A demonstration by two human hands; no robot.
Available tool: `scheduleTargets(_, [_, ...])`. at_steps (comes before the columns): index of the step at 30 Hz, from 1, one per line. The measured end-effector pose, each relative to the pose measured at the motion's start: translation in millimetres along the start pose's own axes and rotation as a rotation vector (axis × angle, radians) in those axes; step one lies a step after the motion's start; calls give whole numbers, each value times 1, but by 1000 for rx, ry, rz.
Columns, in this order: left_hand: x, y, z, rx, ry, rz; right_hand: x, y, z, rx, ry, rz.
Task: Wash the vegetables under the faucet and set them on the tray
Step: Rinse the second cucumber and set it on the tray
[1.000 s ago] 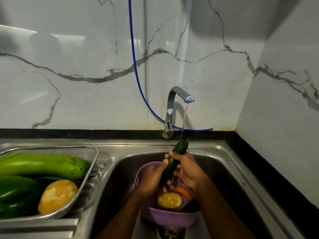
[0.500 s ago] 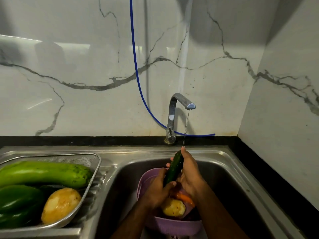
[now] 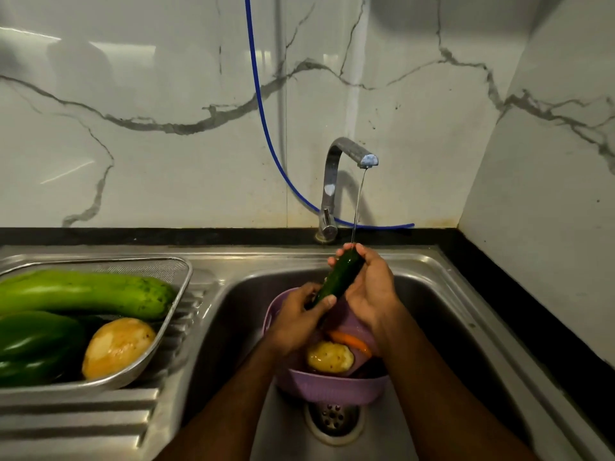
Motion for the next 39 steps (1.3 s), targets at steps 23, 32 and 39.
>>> scheduleTargets(23, [9, -6, 7, 193, -185, 149, -2, -5, 17, 360, -27, 139])
scheduleTargets(32, [1, -8, 17, 90, 8, 100, 14, -2, 18, 150, 16, 89])
scheduleTargets(39, [3, 12, 12, 242, -109, 27, 10, -9, 4, 88, -3, 124])
Point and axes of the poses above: each hand's wrist, its own x-axis away from the middle knuckle, its own y-axis out of the palm, z = x × y, the point moved 10 cm from there along -x, towards the middle knuckle, and after that the axes turned 7 degrees about x, right-handed, at the moved point
